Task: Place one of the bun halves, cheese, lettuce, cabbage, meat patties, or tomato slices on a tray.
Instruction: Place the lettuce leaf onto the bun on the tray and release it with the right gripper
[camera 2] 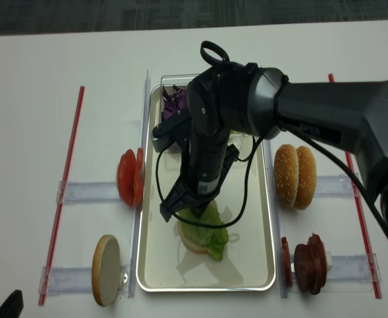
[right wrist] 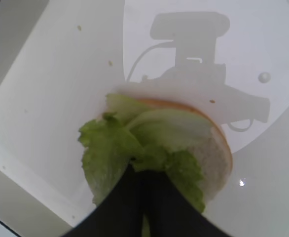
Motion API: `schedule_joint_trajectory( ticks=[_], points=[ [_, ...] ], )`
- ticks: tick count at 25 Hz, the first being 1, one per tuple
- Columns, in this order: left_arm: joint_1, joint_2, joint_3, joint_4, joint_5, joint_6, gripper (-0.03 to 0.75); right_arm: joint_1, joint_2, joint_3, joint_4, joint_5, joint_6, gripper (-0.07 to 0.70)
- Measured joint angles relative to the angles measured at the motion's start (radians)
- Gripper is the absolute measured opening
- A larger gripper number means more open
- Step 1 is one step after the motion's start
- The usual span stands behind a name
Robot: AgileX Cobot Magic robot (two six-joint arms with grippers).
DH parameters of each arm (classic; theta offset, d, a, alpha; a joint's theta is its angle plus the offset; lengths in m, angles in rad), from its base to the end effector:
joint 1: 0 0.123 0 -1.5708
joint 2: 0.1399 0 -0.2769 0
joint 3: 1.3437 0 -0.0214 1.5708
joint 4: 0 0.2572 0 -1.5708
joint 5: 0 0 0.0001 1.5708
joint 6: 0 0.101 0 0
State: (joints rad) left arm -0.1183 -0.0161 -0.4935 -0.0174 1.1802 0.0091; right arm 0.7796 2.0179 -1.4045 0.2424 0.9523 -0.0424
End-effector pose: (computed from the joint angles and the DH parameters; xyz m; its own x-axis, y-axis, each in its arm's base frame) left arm 0.0099 -0.0028 0.2637 -0.5466 0.0675 -0.8346 0.1327 0.9911 -0.0068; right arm 0.2684 0.2931 0.1444 -0.7739 -0.6274 -0.0862 -0.6301 0.7492 0.2041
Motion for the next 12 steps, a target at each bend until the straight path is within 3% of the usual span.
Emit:
schedule_joint_trajectory(
  ticks=[7,9,12],
  points=[
    [0.000,0.000,0.000,0.017,0.000,-0.019,0.475,0.000,0.000,0.000,0.002,0.009,-0.008,0.056],
    [0.000,0.000,0.000,0.017,0.000,-0.019,0.475,0.000,0.000,0.000,0.002,0.009,-0.012,0.111],
    [0.000,0.000,0.000,0.017,0.000,-0.019,0.475,0.000,0.000,0.000,0.003,0.011,-0.018,0.259]
  ],
)
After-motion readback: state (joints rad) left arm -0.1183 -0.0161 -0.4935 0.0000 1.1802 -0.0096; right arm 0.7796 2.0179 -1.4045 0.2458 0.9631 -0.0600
